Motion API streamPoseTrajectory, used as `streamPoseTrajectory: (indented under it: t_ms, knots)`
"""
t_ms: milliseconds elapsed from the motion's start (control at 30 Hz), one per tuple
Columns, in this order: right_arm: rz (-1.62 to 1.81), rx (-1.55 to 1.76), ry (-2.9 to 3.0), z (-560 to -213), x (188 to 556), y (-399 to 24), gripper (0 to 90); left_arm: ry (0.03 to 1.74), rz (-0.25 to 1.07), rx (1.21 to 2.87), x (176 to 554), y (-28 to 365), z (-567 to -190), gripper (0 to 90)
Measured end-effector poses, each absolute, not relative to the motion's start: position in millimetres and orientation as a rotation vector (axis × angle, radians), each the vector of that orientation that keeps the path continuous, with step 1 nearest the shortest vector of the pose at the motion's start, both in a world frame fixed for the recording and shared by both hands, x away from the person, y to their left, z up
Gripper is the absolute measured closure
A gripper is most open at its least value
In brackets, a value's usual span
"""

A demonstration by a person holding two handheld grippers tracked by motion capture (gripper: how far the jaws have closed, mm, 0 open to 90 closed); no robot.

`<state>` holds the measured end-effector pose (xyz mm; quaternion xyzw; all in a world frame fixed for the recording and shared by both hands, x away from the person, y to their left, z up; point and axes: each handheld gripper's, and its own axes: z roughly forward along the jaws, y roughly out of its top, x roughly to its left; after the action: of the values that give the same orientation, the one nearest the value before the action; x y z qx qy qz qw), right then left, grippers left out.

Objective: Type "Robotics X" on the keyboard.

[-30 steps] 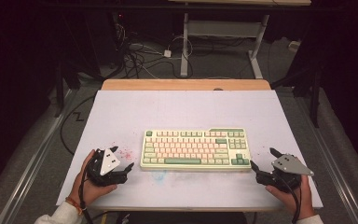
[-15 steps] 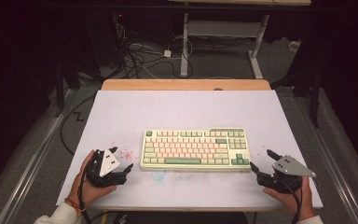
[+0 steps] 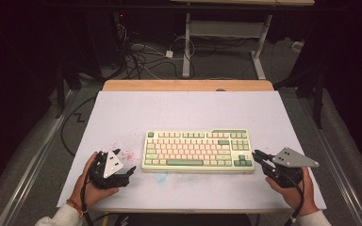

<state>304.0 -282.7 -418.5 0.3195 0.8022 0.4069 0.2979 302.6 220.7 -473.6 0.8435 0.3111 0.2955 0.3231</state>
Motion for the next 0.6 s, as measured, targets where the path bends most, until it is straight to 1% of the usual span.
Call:
streamPoseTrajectory:
  t_ms: [133, 367, 600]
  knots:
    - [1.069, 0.814, 2.198, -417, 312, -270, 90.0, 0.813, 0.773, 2.222, 302, 220, -474, 19.7]
    - [1.020, 0.776, 2.289, -420, 327, -245, 90.0, 0.808, 0.768, 2.231, 302, 220, -475, 19.8]
    - [0.973, 0.738, 2.365, -430, 343, -219, 90.0, 0.804, 0.762, 2.235, 301, 220, -475, 20.1]
